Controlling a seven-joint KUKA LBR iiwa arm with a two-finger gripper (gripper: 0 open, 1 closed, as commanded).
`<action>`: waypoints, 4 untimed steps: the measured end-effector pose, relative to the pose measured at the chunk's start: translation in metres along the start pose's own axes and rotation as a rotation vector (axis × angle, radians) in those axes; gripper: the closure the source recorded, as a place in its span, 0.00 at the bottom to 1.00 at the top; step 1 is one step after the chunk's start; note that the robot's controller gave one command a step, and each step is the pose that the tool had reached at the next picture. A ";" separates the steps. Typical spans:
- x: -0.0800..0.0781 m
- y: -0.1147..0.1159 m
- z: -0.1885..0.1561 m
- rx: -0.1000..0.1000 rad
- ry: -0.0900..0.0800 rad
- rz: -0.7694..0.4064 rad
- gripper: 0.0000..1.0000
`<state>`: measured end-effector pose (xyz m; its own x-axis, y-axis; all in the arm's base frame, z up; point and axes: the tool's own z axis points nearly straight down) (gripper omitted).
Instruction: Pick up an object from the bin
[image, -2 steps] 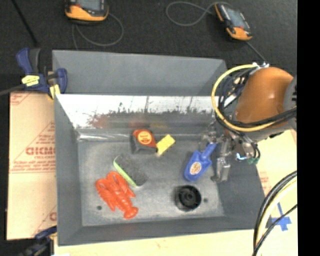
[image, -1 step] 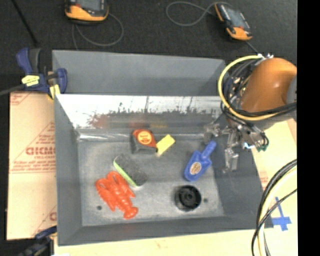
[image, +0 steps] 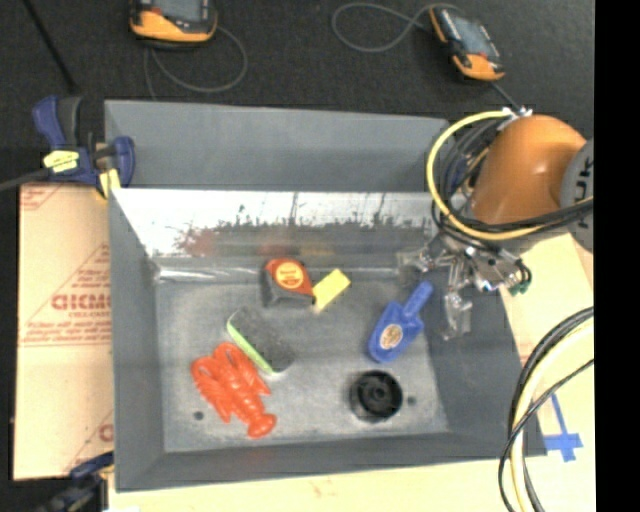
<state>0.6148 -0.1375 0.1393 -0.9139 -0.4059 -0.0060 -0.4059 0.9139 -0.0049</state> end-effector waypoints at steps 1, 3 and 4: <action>-0.005 -0.007 0.039 -0.001 0.001 -0.237 0.00; -0.022 -0.005 0.064 0.006 -0.011 -0.525 1.00; -0.020 -0.004 0.060 0.001 -0.007 -0.524 1.00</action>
Offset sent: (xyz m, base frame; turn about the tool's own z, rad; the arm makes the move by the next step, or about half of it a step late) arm 0.0173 0.0045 -0.0693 -0.5292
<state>0.6358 -0.1333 0.0793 -0.5878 -0.8089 -0.0089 -0.8089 0.5879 -0.0099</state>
